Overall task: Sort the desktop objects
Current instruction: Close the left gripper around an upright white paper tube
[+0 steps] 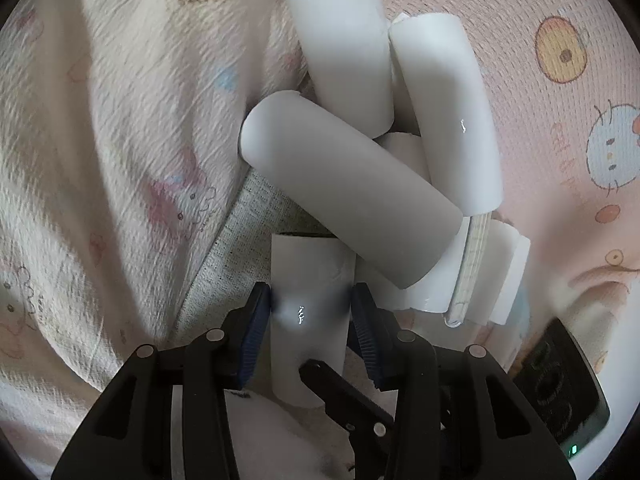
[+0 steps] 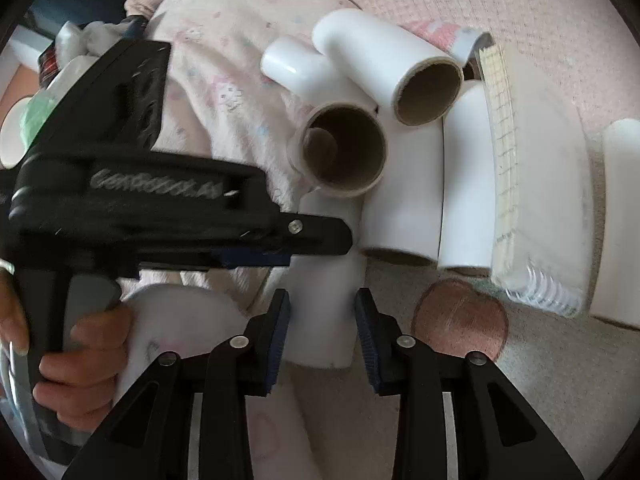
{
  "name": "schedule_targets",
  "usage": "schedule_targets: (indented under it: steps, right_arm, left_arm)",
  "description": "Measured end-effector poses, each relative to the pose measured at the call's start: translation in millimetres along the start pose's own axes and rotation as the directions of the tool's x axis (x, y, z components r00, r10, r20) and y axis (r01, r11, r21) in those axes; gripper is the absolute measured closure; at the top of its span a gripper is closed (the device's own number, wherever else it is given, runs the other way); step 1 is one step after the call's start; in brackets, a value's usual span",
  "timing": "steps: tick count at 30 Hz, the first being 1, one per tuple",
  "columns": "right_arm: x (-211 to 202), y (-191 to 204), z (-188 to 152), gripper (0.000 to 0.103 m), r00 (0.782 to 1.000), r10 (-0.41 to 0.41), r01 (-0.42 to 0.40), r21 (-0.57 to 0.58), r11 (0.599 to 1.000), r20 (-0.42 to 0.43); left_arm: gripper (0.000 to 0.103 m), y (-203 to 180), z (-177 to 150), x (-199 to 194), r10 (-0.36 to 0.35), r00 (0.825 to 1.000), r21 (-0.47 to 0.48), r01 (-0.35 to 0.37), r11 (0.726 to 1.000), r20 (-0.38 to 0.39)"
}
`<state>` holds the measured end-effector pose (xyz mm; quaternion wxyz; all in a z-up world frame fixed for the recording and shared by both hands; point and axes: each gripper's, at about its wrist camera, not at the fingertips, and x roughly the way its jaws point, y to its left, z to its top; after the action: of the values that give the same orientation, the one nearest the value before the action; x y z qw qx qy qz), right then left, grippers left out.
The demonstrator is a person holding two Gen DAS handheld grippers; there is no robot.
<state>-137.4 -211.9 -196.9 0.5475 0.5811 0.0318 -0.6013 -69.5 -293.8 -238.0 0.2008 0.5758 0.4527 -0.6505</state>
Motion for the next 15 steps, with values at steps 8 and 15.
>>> schedule_targets:
  steps: [8, 15]
  right_arm:
    - [8, -9, 8, 0.068, 0.998, 0.062, -0.06, 0.047, 0.997, -0.028]
    - [-2, 7, 7, 0.065, 1.0, 0.004, -0.004, -0.026, 1.0, -0.01]
  left_arm:
    - [0.058, -10, -18, 0, -0.005, 0.999, 0.015, 0.004, 1.0, 0.033]
    - [0.058, -28, -30, -17, -0.011, 0.99, 0.158, -0.012, 0.987, 0.141]
